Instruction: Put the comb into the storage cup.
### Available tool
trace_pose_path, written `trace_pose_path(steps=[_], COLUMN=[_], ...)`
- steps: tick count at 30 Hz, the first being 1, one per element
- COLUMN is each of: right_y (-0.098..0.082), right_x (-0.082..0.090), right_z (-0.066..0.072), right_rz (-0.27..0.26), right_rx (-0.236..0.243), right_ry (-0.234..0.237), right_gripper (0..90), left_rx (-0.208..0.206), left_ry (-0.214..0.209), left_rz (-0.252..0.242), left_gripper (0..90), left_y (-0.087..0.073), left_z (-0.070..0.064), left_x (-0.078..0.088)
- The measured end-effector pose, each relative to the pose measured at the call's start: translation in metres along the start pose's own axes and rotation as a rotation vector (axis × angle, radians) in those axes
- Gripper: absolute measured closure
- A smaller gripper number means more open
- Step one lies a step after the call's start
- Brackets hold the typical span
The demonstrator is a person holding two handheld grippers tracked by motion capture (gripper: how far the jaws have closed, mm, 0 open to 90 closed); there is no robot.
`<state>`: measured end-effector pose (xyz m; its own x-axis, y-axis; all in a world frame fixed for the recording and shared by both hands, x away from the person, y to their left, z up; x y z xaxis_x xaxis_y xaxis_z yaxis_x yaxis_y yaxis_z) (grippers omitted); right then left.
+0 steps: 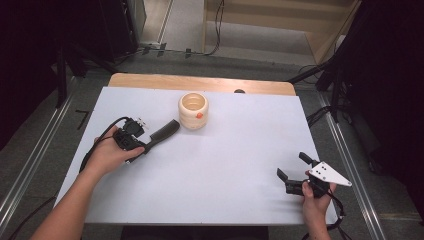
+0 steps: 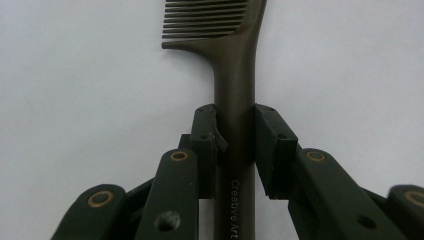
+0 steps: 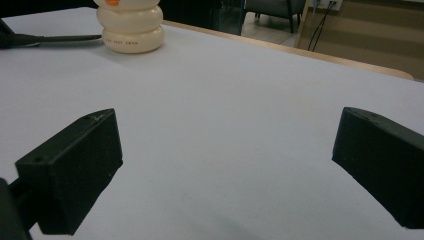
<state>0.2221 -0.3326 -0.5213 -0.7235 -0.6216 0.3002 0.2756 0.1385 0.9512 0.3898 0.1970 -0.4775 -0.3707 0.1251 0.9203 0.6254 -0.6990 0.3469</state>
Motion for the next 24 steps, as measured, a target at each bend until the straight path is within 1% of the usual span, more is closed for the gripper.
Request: trace_pose_path(steps=[3, 4, 11, 13, 19, 22, 23, 24], right_y=[0.0, 0.0, 0.0, 0.0, 0.0, 0.0, 0.0, 0.0], right_x=[0.0, 0.0, 0.0, 0.0, -0.001, -0.001, -0.001, -0.001], right_z=[0.0, 0.0, 0.0, 0.0, 0.0, 0.0, 0.0, 0.0], right_rz=[0.0, 0.001, 0.001, 0.002, 0.003, 0.003, 0.003, 0.003], right_rx=[0.0, 0.0, 0.001, 0.001, 0.002, 0.003, 0.003, 0.003], right_ry=[0.001, 0.0, 0.001, 0.001, 0.002, 0.002, 0.002, 0.003], right_gripper=[0.0, 0.0, 0.0, 0.0, 0.0, 0.0, 0.0, 0.0], left_rx=[0.01, 0.017, 0.03, 0.041, 0.065, 0.094, 0.094, 0.102], left_ry=[-0.018, -0.013, -0.011, -0.006, 0.001, 0.007, 0.007, 0.006], left_rz=[-0.011, -0.015, -0.046, -0.057, -0.11, -0.151, -0.151, -0.164], left_gripper=[72.7, 72.7, 72.7, 72.7, 72.8, 72.7, 72.8, 72.8], left_y=[-0.003, -0.004, -0.008, -0.008, -0.013, -0.017, -0.017, -0.018], left_z=[0.002, 0.002, 0.003, 0.004, 0.006, 0.007, 0.007, 0.007], left_x=[0.001, 0.002, 0.006, 0.009, 0.016, 0.02, 0.02, 0.021])
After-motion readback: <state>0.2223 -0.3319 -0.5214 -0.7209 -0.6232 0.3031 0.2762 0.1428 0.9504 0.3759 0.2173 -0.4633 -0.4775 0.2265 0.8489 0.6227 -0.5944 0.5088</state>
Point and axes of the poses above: each handheld gripper's, and its own axes: x roughly backward along the jaws, y roughly out of its top, z roughly to its left, the point moved 1 cm from there along -x, roughly forward along the jaws, and after that the axes turned 13 degrees about y, right-handed, at the moved point
